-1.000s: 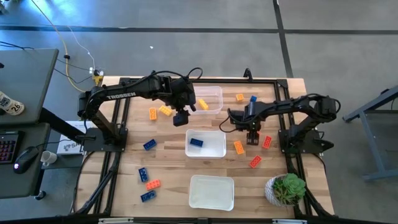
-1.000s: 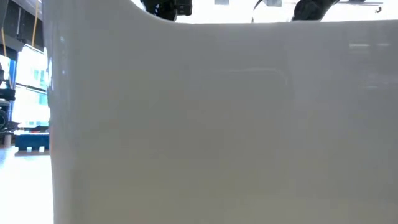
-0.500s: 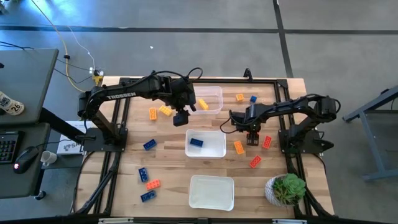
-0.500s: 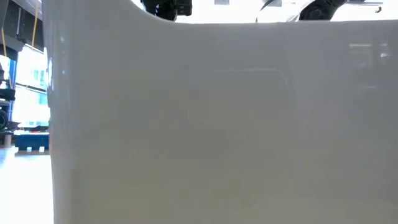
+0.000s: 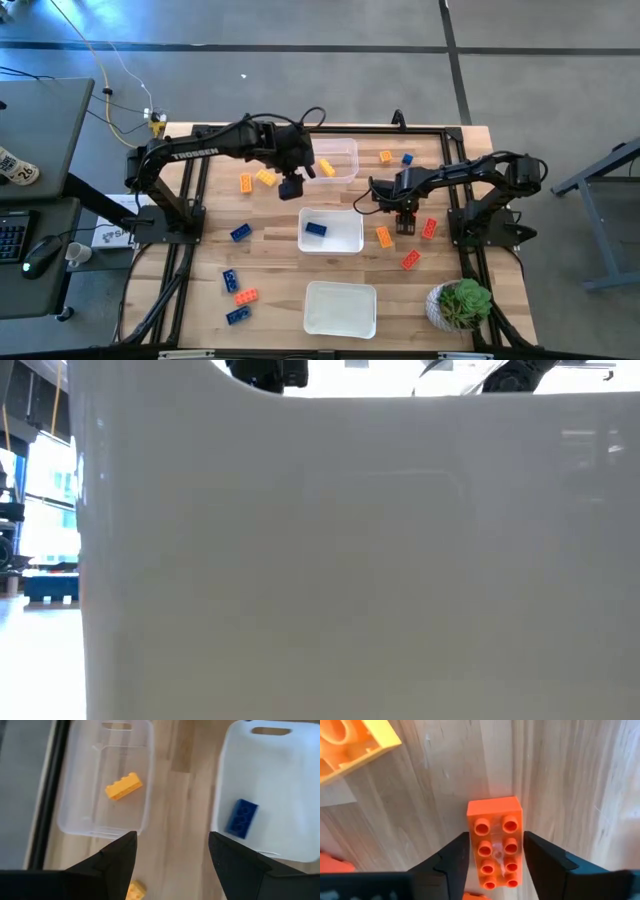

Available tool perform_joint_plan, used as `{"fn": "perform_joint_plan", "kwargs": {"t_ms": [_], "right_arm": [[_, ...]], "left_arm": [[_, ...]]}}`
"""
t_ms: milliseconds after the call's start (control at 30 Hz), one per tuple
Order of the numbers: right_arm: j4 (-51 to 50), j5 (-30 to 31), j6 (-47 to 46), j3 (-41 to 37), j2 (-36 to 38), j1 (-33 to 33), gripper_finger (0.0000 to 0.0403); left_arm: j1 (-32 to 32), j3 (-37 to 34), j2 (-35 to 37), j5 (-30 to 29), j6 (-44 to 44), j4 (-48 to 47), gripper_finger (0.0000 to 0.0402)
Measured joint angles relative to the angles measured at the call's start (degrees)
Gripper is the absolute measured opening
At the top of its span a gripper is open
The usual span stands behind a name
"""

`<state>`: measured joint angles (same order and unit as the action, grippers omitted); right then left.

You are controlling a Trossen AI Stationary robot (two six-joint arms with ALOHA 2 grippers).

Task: Sort & place blocks by color
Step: Put the orange game piece into the bottom white bin

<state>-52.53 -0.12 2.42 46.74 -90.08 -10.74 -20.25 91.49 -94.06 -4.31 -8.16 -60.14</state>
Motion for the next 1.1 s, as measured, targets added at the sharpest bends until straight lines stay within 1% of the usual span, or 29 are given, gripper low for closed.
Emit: {"fn": "perform_joint_plan", "kwargs": {"t_ms": [167, 433, 500, 600, 733, 967, 1100], "right_arm": [[0.19, -1.67, -1.12, 0.22, -0.85, 0.00, 0.0141], [0.29, -0.71, -2.72, 0.20, -4.35, 1.21, 0.0146], [0.34, -0.59, -4.18, 0.15, -4.22, 1.49, 0.0139], [0.26, -1.24, -8.09, 0.17, -4.26, 1.49, 0.0114], [0.09, -1.66, -10.77, 0.29, -4.26, 1.49, 0.0113], [-4.94, -3.49, -13.65, 5.18, -4.57, 1.58, 0.0113], [-7.40, -4.04, -17.68, 8.84, -4.55, 2.74, 0.0113]], "left_arm": [[-1.87, 0.01, 0.00, -1.42, -0.02, 0.00, 0.0235], [-4.95, -0.01, 0.00, -1.34, -0.02, -0.04, 0.0235], [-5.62, -0.01, 0.00, -1.32, -0.02, -0.04, 0.0235], [-6.62, -0.01, 0.00, -1.29, -0.12, -0.04, 0.0235], [-7.98, -0.01, 0.00, -1.29, -1.37, -0.05, 0.0235], [-9.80, -0.01, 0.00, -0.94, -2.99, -0.07, 0.0235], [-10.83, -0.01, 0.00, -0.05, -3.96, -0.71, 0.0235]]}}
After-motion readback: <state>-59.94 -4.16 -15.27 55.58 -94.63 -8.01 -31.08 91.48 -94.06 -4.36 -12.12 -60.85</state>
